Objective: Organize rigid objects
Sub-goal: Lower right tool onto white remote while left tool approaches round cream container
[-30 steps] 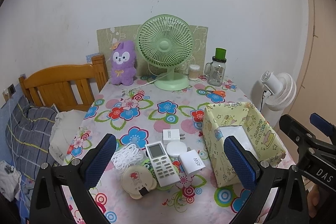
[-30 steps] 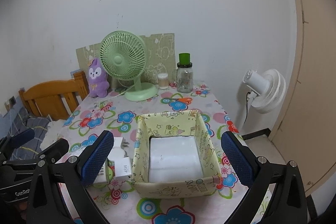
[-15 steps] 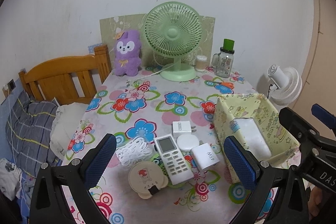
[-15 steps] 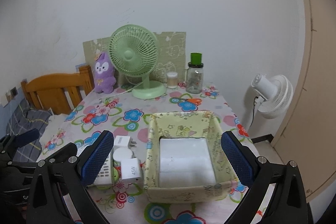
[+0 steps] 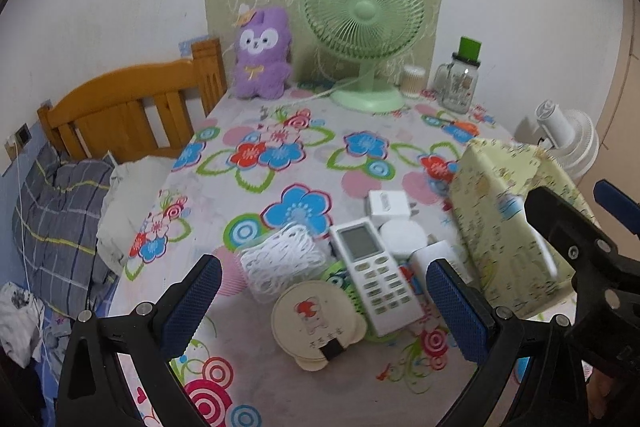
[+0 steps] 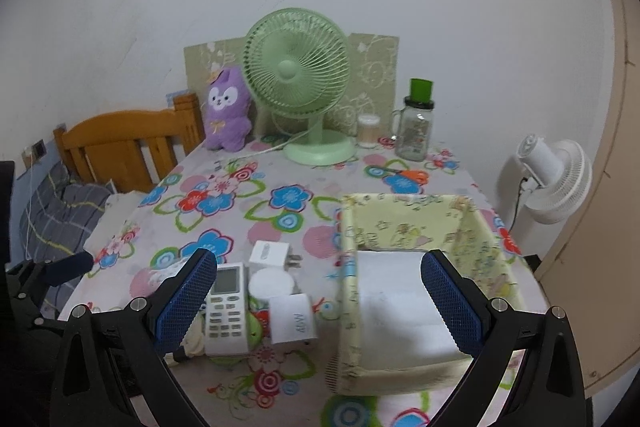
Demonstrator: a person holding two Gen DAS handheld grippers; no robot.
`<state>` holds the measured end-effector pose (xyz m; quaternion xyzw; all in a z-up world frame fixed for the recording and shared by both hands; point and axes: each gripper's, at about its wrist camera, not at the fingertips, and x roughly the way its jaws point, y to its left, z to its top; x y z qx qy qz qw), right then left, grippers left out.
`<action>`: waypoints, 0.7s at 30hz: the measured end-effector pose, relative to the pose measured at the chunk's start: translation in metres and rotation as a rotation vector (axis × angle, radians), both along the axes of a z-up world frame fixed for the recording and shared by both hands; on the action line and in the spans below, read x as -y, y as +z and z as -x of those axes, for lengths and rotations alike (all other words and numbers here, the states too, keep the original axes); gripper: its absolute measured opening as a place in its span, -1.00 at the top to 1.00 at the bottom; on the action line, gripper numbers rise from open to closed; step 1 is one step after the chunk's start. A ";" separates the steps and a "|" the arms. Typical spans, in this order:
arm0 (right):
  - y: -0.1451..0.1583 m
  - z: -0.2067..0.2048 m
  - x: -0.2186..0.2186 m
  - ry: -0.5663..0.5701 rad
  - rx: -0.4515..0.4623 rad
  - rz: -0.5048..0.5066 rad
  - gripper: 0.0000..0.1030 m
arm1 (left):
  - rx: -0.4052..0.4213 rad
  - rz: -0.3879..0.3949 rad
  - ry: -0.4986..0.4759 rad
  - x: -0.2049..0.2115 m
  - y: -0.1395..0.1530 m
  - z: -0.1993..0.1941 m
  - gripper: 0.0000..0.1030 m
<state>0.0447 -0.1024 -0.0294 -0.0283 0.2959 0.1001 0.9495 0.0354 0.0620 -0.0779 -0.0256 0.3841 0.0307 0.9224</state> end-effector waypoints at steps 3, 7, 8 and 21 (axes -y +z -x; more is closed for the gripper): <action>-0.005 -0.004 -0.015 0.023 -0.007 0.009 -1.00 | -0.029 0.004 0.010 -0.007 -0.008 -0.004 -1.00; -0.010 -0.010 -0.032 0.040 -0.015 0.021 -0.96 | -0.063 0.011 0.015 -0.016 -0.019 -0.010 -0.99; -0.012 -0.011 -0.036 0.036 -0.013 0.030 -0.95 | -0.070 0.014 0.014 -0.018 -0.021 -0.011 -1.00; -0.037 -0.028 -0.074 0.088 -0.087 0.075 -0.88 | -0.144 0.030 -0.023 -0.030 -0.052 -0.025 -0.99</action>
